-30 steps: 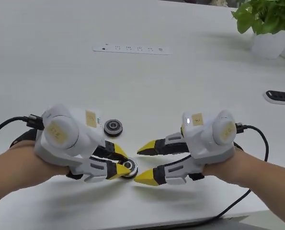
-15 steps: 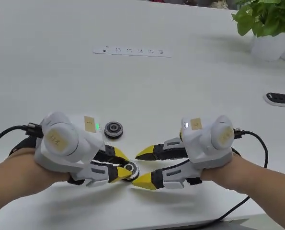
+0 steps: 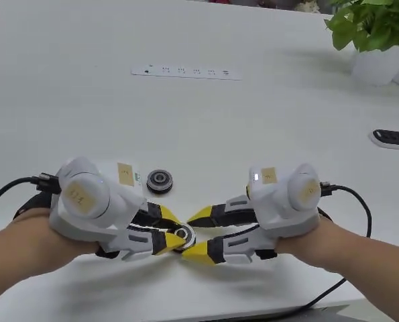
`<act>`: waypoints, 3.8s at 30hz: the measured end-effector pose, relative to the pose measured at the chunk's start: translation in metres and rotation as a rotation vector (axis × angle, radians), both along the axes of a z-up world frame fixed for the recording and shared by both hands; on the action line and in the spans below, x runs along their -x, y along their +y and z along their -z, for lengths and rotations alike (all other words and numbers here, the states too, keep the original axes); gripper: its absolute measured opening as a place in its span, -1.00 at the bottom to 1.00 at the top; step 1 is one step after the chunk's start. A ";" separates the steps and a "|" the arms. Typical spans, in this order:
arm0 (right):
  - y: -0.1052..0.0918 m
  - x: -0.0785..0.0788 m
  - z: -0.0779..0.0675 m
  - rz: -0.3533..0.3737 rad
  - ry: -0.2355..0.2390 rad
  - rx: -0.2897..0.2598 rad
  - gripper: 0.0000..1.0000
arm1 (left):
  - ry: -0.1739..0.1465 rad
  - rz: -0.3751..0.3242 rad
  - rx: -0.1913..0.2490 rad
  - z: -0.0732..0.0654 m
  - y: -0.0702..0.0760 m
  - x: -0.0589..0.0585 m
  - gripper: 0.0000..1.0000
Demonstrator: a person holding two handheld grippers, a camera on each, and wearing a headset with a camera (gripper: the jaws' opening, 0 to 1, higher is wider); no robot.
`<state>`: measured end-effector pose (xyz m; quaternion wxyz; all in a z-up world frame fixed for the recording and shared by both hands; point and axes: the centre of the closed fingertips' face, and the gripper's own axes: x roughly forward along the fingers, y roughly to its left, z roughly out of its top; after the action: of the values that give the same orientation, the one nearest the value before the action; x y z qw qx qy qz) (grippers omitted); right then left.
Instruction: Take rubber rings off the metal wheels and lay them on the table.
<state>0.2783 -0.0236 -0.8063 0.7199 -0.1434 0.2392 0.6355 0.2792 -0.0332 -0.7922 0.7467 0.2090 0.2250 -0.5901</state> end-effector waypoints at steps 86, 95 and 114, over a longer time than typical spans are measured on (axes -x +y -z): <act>-0.016 -0.002 0.002 0.111 0.126 0.027 -1.00 | -0.013 -0.024 -0.004 0.000 0.000 -0.001 -0.74; -0.017 -0.002 0.001 0.143 0.173 0.014 -1.00 | -0.014 -0.020 -0.003 0.001 0.000 0.000 -0.74; -0.020 -0.003 0.000 0.185 0.231 -0.001 -1.00 | -0.017 -0.024 -0.008 0.001 -0.001 0.000 -0.74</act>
<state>0.2809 -0.0431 -0.8059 0.7432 -0.0464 0.3325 0.5788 0.2796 -0.0337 -0.7932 0.7547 0.2143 0.2233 -0.5785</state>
